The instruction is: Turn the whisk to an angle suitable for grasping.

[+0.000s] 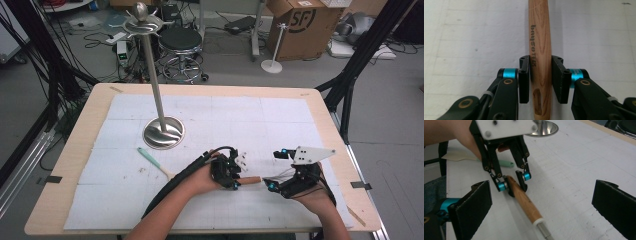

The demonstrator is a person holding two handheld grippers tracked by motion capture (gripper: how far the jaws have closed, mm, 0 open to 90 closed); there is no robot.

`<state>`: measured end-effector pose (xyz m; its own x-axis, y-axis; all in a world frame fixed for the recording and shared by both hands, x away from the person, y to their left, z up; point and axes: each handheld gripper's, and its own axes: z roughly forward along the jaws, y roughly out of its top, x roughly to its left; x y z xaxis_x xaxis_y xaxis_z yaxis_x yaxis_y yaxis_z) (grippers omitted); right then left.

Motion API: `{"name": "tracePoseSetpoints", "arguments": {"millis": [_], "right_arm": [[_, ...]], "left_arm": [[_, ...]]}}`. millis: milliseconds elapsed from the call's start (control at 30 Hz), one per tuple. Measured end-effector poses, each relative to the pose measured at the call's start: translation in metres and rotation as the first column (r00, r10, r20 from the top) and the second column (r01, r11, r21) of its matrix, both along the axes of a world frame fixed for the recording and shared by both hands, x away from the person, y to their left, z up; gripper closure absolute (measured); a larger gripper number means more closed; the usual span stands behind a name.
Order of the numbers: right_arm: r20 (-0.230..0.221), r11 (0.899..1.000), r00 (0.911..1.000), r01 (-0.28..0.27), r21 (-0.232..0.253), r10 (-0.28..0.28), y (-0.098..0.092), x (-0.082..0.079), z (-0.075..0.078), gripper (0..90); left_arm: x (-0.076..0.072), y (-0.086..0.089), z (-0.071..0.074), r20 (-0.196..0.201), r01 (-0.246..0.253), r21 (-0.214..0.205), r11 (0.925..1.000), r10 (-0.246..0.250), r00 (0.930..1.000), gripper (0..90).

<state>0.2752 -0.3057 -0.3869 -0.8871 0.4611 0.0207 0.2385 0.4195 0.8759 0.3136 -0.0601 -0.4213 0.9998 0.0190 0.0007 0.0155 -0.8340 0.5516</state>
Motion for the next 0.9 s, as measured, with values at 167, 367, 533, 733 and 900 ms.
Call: {"name": "tracePoseSetpoints", "arguments": {"millis": [167,367,533,733,900], "right_arm": [[0.001,1.000,1.0000,0.001,0.009,-0.001,-0.002,0.000,0.001,2.2],[0.000,1.000,1.0000,0.000,0.004,0.000,0.000,0.001,-0.001,2.2],[-0.007,1.000,1.0000,0.000,0.009,0.000,-0.001,0.001,-0.001,2.2],[-0.009,1.000,1.0000,0.004,0.005,-0.004,-0.001,0.002,-0.002,2.2],[-0.011,1.000,0.9999,0.003,0.002,-0.003,0.000,0.002,-0.002,2.2]], "left_arm": [[-0.012,-0.003,0.001,0.004,0.040,0.007,0.9992,-0.040,0.9992,70.1],[-0.012,0.001,0.000,-0.006,0.016,-0.009,0.9998,-0.016,0.9998,64.9],[-0.008,0.008,0.001,-0.030,-0.009,-0.019,0.9998,0.008,0.9995,57.2],[-0.005,0.021,0.001,-0.028,-0.047,-0.017,0.9987,0.047,0.9985,49.8],[0.000,0.031,0.001,-0.001,-0.098,0.000,0.9952,0.098,0.9952,46.2]]}}
